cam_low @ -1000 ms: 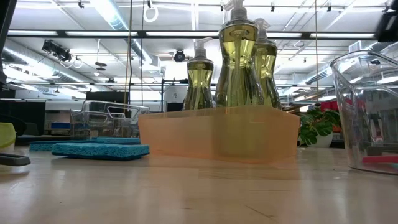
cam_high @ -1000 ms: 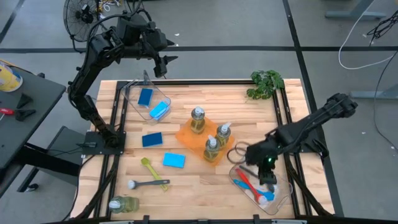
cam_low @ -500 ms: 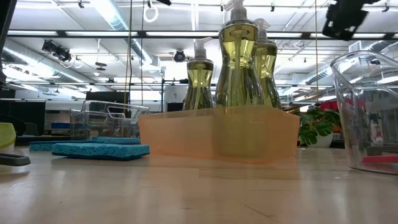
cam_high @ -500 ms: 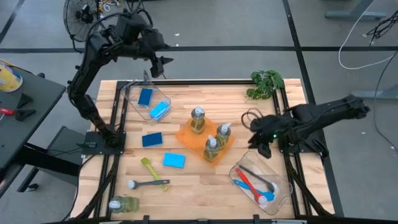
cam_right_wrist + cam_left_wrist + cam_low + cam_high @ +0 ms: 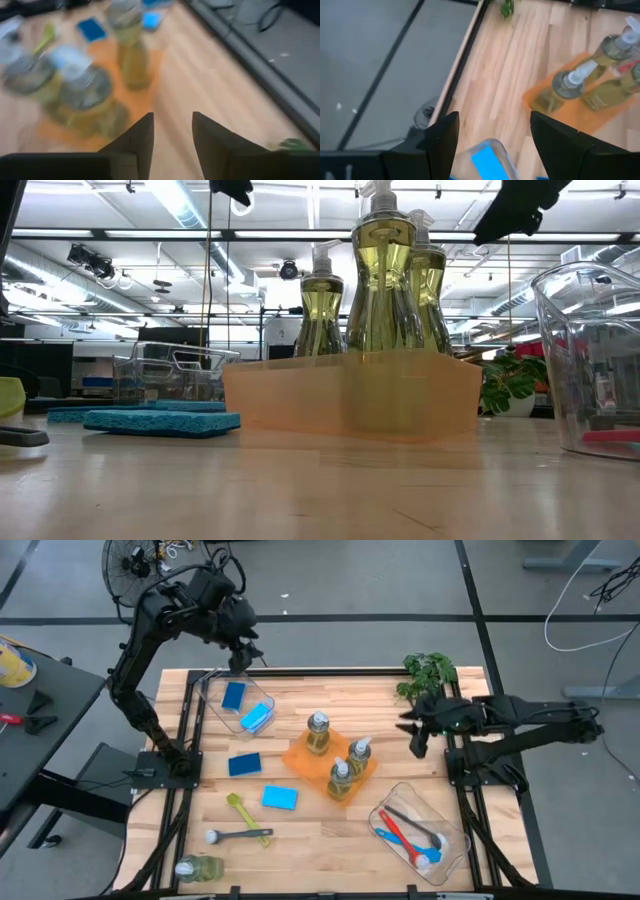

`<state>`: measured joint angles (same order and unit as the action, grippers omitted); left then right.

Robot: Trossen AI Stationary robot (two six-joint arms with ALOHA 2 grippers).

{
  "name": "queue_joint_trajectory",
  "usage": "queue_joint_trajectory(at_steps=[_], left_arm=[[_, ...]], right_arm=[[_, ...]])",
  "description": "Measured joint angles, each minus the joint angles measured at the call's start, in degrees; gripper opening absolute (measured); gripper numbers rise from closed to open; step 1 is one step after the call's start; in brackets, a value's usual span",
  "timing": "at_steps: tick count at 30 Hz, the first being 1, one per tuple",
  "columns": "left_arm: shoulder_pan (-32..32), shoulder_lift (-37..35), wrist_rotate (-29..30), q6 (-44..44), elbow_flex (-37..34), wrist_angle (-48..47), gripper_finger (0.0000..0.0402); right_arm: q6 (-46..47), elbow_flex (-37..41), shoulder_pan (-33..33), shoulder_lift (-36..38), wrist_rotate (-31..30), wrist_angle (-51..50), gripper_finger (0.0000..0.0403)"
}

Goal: Pick & Place Kitchen Sink Supplies
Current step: Put the blue sponge into the top transparent bin

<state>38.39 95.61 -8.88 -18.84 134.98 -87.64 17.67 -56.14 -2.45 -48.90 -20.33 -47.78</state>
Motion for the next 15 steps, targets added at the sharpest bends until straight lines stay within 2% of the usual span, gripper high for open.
queue_joint_trajectory(at_steps=[9, 15], left_arm=[[-2.9, 0.0, -2.14, 5.26, -1.35, -2.31, 0.0248], [-7.86, 0.0, -4.81, 7.38, -3.78, -2.34, 0.0248]], right_arm=[[-5.38, 0.0, 8.1, 1.35, 0.5, 6.67, 0.0208], [-9.34, 0.0, 11.09, 1.33, 4.6, 6.68, 0.025]])
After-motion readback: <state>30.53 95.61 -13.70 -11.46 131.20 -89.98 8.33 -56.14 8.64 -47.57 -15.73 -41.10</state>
